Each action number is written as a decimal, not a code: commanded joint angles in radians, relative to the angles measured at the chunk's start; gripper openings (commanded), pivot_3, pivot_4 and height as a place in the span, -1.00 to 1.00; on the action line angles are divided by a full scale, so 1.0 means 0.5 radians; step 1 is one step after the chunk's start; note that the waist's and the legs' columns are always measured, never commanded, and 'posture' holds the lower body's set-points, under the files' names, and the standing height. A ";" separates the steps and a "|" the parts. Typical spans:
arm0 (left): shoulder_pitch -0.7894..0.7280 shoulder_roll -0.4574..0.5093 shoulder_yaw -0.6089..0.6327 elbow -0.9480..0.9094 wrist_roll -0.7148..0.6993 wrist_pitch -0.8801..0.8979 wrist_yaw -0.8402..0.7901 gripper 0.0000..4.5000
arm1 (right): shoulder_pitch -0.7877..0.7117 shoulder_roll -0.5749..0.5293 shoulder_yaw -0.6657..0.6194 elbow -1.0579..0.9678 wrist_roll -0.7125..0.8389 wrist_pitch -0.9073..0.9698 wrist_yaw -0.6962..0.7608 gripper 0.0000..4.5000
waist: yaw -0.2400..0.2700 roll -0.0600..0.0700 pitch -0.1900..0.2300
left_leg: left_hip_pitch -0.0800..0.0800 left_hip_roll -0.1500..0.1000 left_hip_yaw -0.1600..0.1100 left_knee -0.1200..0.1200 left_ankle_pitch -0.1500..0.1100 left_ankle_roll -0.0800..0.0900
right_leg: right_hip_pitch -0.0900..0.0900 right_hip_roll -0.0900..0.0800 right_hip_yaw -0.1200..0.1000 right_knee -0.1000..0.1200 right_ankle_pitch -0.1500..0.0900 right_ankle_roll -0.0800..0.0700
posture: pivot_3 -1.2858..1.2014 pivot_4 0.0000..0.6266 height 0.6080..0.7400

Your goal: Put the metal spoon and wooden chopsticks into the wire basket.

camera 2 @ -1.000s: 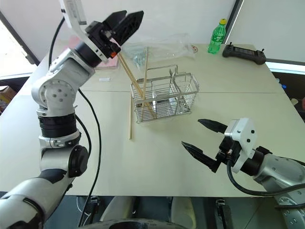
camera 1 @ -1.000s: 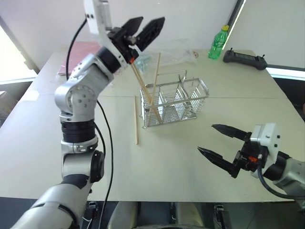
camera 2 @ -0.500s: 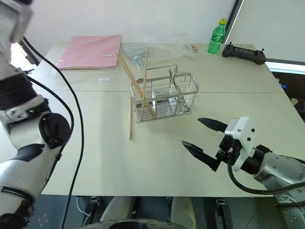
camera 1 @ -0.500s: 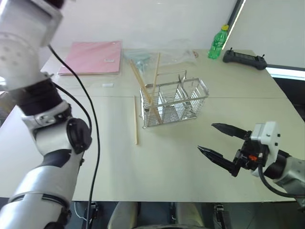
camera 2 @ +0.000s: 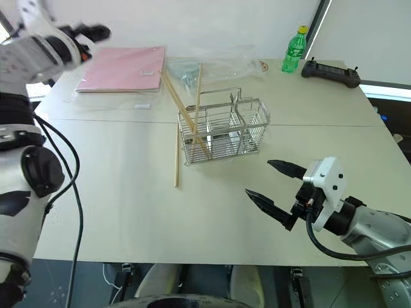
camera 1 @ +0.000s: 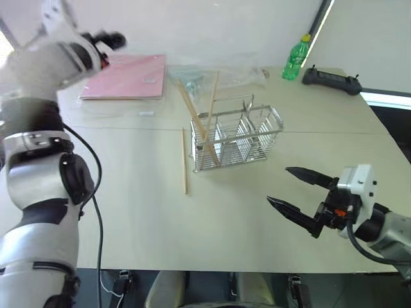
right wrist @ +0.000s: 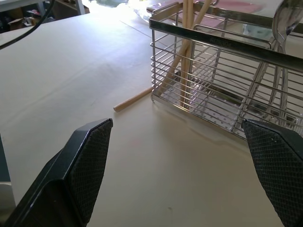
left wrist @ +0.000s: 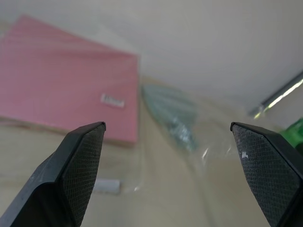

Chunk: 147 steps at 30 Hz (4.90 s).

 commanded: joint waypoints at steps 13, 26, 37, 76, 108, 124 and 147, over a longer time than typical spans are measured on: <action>0.011 -0.513 -0.034 0.274 0.334 0.386 0.165 0.98 | 0.039 0.090 0.062 -0.191 0.009 -0.036 -0.172 1.00 | -0.003 0.002 -0.001 | 0.002 0.001 0.002 -0.002 0.000 0.000 | -0.001 -0.001 0.000 0.002 -0.004 0.007 | 0.03 -0.52 0.52; -0.096 -0.635 -0.142 0.742 0.566 0.138 -0.076 0.98 | 0.075 0.199 0.125 -0.294 -0.023 -0.067 -0.337 1.00 | 0.001 0.002 -0.001 | 0.001 0.000 0.003 0.000 0.000 -0.001 | -0.001 -0.001 0.000 0.001 -0.004 0.008 | 0.03 -0.52 0.52; -0.127 -0.667 -0.300 1.019 0.832 -0.109 -0.387 0.43 | 0.105 0.271 0.175 -0.338 -0.075 -0.120 -0.427 1.00 | 0.000 0.002 -0.001 | 0.002 0.000 0.003 0.000 0.000 -0.001 | -0.001 -0.001 0.000 0.002 -0.004 0.008 | 0.03 -0.52 0.52; -0.131 -0.642 -0.201 1.069 0.926 -0.176 -0.430 -0.60 | -0.126 0.114 0.090 -0.184 0.062 -0.053 -0.384 1.00 | -0.002 0.002 -0.001 | 0.003 0.001 0.003 0.001 0.000 0.000 | 0.000 -0.001 -0.001 0.005 -0.004 0.008 | 0.03 -0.52 0.52; -0.022 -0.794 -0.227 1.162 1.069 -0.388 -0.379 -0.76 | -0.149 0.109 0.080 -0.229 0.121 -0.055 -0.508 1.00 | 0.005 0.011 -0.007 | 0.005 0.000 0.003 0.006 0.000 0.000 | 0.002 -0.001 0.000 0.012 -0.005 0.009 | 0.03 -0.52 0.52; -0.115 -0.652 -0.070 1.115 0.971 -0.355 -0.313 -0.99 | -0.195 0.066 0.084 -0.195 0.157 -0.021 -0.505 1.00 | -0.005 0.010 -0.006 | 0.005 0.000 0.002 0.005 0.000 0.000 | 0.000 -0.002 0.000 0.013 -0.005 0.009 | 0.03 -0.52 0.52; -0.078 -0.264 0.374 -0.923 -0.287 -0.677 -1.108 -0.99 | -0.034 0.039 -0.100 -0.178 0.277 0.015 -0.483 1.00 | 0.005 0.010 -0.007 | 0.002 0.003 0.000 0.004 0.000 -0.001 | 0.006 -0.006 0.000 0.002 0.000 0.000 | 0.03 -0.52 0.52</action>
